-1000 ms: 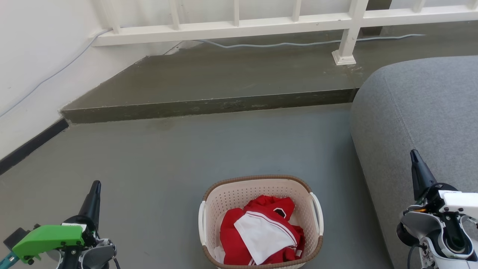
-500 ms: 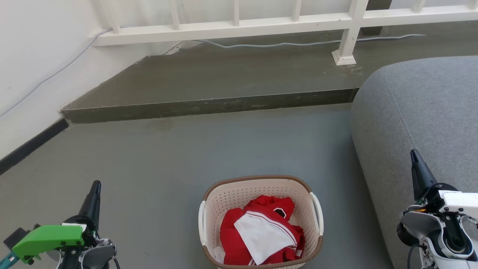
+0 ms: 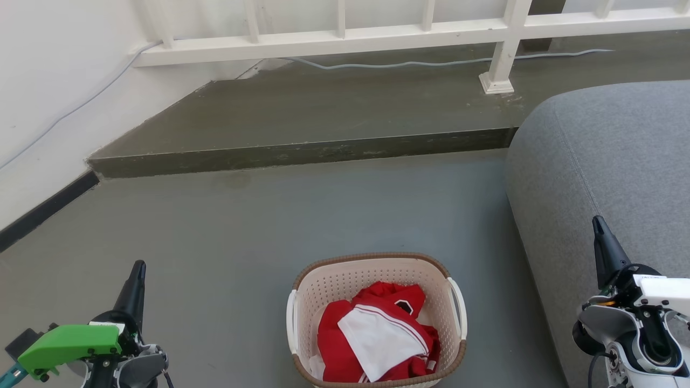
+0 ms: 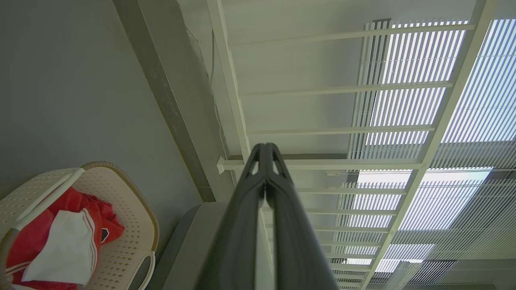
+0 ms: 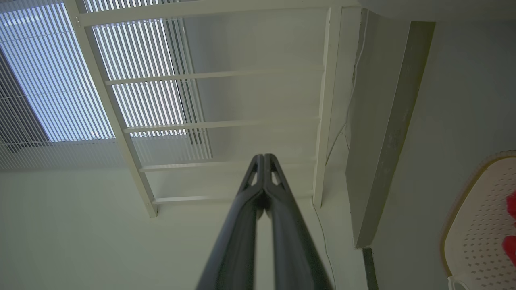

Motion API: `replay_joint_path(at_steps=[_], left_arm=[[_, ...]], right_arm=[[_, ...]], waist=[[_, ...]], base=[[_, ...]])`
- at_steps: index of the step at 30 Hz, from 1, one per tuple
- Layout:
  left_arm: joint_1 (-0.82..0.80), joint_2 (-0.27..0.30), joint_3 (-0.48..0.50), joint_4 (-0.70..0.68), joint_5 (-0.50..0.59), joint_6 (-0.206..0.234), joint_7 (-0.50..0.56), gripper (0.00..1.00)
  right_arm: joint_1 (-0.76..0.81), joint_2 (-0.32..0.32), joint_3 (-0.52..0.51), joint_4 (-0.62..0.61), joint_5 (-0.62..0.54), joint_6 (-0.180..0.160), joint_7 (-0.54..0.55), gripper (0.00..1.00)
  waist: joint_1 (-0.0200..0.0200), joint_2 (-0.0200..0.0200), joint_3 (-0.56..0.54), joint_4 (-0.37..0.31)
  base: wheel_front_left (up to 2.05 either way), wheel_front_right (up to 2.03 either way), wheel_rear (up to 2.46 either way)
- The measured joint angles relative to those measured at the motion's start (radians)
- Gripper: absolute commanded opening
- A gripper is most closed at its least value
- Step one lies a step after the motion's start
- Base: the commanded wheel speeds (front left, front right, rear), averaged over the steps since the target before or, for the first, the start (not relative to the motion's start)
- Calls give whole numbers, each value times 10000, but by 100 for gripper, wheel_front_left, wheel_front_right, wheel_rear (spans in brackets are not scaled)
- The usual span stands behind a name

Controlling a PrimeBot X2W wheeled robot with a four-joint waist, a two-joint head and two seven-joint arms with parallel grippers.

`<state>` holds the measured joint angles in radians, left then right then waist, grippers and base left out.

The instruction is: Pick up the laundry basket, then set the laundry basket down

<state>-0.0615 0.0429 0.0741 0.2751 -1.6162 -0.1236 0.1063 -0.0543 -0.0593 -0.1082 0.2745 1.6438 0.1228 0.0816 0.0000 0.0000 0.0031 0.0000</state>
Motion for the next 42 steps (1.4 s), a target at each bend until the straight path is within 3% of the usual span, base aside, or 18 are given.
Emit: replay_joint_path(at_steps=[29,30,42], left_arm=[[37,-13,-29,111,0,6,-2,0],[109,-46,-58,217,0,6,-2,100],[421,-234,-117,397,4,8,-107,100]], right_arm=[[45,36,-17,100,-67,-6,-8,0],[127,77,-15,213,-67,-12,-12,100],[534,276,88,364,-52,-13,-222,100]], waist=[[0,0,0,0],[0,0,0,0],[0,0,11,-6]], base=[[0,0,0],[0,0,0],[0,0,0]])
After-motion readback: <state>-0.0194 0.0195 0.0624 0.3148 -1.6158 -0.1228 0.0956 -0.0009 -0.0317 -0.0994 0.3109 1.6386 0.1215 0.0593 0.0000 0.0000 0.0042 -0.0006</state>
